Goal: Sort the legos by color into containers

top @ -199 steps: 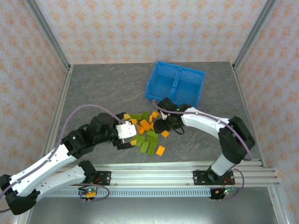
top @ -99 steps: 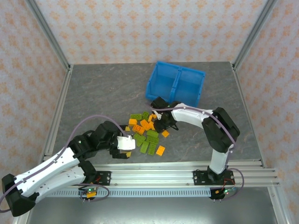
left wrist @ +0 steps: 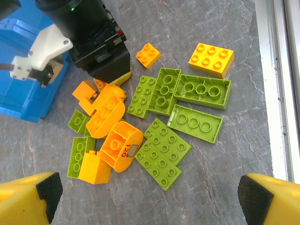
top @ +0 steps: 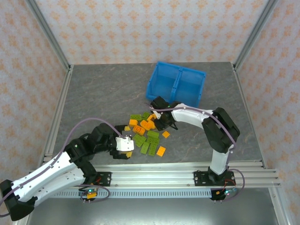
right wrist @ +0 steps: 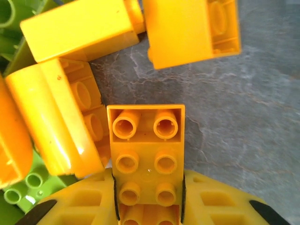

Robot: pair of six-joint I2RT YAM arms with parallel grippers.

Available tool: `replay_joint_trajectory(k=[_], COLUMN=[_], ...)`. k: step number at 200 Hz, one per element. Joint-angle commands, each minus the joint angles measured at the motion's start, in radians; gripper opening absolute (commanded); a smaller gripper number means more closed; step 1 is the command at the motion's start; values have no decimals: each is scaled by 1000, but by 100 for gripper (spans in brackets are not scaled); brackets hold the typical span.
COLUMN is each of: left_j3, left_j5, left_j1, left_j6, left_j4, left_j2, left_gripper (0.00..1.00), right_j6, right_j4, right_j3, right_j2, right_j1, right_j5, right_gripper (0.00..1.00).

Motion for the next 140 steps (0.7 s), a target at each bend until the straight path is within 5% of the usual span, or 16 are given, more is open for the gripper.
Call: replay_joint_trajectory(k=[1, 68, 140], left_j3=[-12, -53, -32], left_j5=[5, -105, -137], left_j1=[-2, 1, 2], left_j6=[4, -36, -38], left_j4=[40, 164, 136], left_j2=[-15, -91, -94], left_gripper=[99, 99, 99], right_j6=[41, 297, 561], right_j4=[73, 350, 337], right_j3=[-40, -126, 132], right_j2=[-168, -443, -50], right_j1=[-3, -167, -419], right_j5=[52, 254, 227], right_gripper=[27, 27, 27])
